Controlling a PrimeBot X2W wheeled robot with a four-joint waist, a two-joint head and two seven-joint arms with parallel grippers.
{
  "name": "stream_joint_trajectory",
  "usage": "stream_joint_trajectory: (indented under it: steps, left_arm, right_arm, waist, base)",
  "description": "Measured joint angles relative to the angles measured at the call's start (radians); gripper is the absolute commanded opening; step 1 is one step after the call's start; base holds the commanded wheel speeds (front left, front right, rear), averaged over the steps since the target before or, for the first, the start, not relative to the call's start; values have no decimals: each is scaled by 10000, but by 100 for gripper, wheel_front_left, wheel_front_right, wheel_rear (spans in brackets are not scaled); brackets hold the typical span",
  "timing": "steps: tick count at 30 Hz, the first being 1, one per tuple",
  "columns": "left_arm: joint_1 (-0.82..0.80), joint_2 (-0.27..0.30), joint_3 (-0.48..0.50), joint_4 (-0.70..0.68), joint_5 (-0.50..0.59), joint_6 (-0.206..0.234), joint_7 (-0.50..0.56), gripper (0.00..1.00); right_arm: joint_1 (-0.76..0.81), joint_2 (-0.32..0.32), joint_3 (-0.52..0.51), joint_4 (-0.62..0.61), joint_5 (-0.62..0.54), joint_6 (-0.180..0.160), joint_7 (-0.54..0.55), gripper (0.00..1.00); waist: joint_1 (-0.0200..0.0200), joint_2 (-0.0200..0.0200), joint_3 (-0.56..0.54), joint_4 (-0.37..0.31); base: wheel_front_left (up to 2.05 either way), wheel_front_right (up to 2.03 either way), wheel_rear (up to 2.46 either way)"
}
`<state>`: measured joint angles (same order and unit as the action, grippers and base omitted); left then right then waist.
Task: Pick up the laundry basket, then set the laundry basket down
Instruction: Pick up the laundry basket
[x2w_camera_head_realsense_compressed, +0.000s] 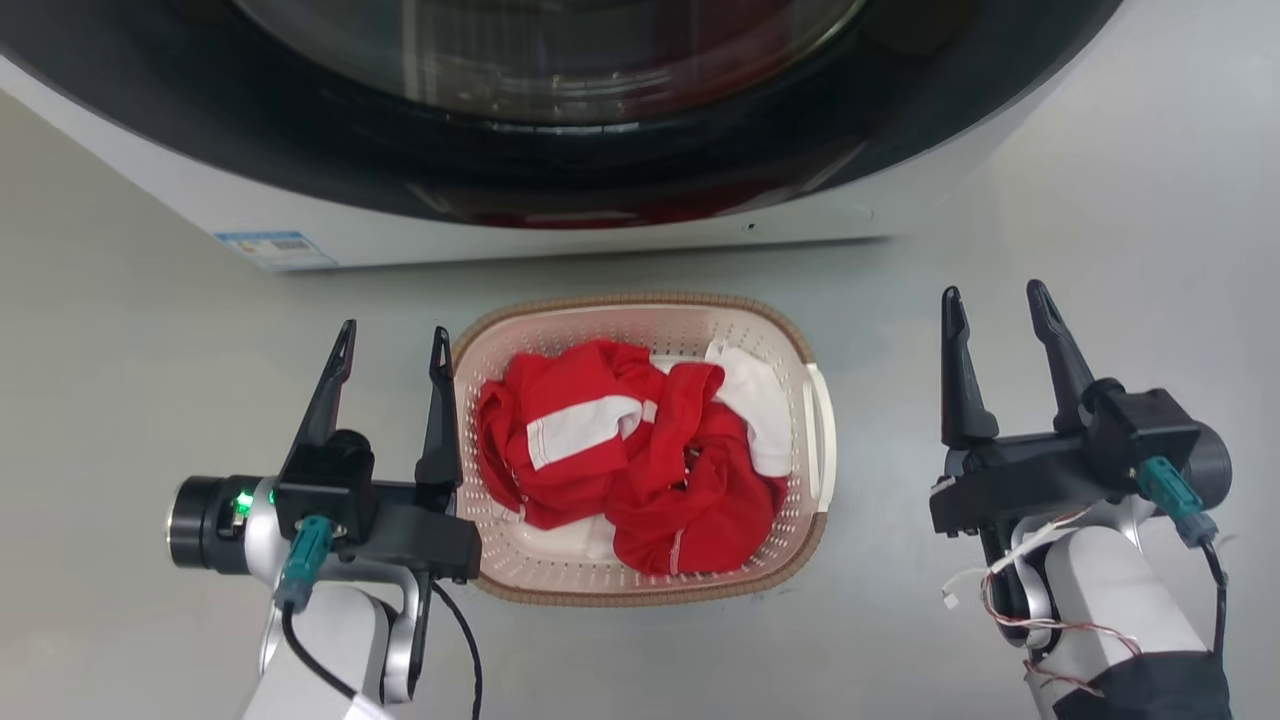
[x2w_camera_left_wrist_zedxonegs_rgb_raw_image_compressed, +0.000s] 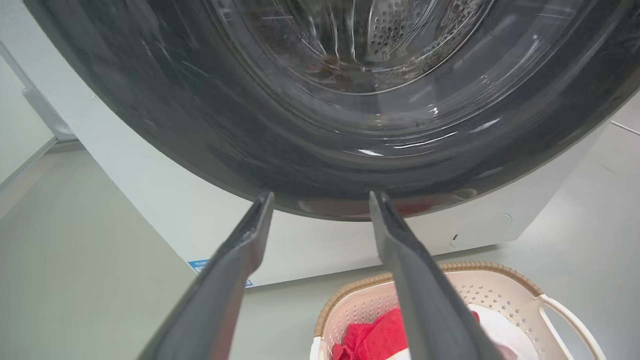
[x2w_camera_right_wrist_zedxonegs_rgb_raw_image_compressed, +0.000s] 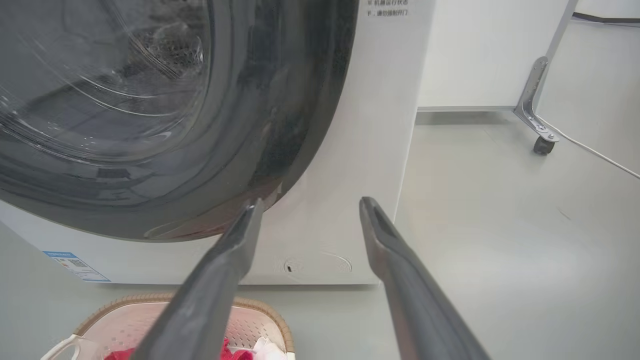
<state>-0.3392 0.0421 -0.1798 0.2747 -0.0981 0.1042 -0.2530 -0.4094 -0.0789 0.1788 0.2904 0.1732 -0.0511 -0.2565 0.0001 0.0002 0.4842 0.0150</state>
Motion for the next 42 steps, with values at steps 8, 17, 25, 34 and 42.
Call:
stream_joint_trajectory:
  steps: [8, 17, 25, 34, 42]
  left_arm:
    - [-932, -40, 44, 1216, -209, -171, 0, 100]
    - [-1875, -58, -121, 2759, -690, -265, 0, 100]
    - [-2314, -86, -259, 4052, -945, -347, 0, 100]
    - [-2725, -104, -579, 4953, -1072, -430, 0, 100]
    - [-3405, -111, -851, 5637, -1935, -408, 0, 100]
  right_arm:
    - [-941, 13, -6, 982, -38, 29, 0, 100]
    - [-1687, 58, 10, 2192, 29, -19, 0, 100]
    - [-2080, 115, 407, 3127, 125, -19, 0, 100]
    - [-2483, 127, 704, 3829, 230, -19, 0, 100]
    - [-3082, 123, 1145, 4280, 744, -105, 0, 100]
  waist:
    - [1, 1, 1186, 114]
    - [0, 1, 2378, 214]
    - [0, 0, 3033, 320]
    - [-1, 0, 3454, 367]
    - [-1, 0, 4053, 488]
  base:
    - [0, 0, 0]
    - [0, 0, 0]
    - [0, 0, 0]
    - [0, 0, 0]
    - [0, 0, 0]
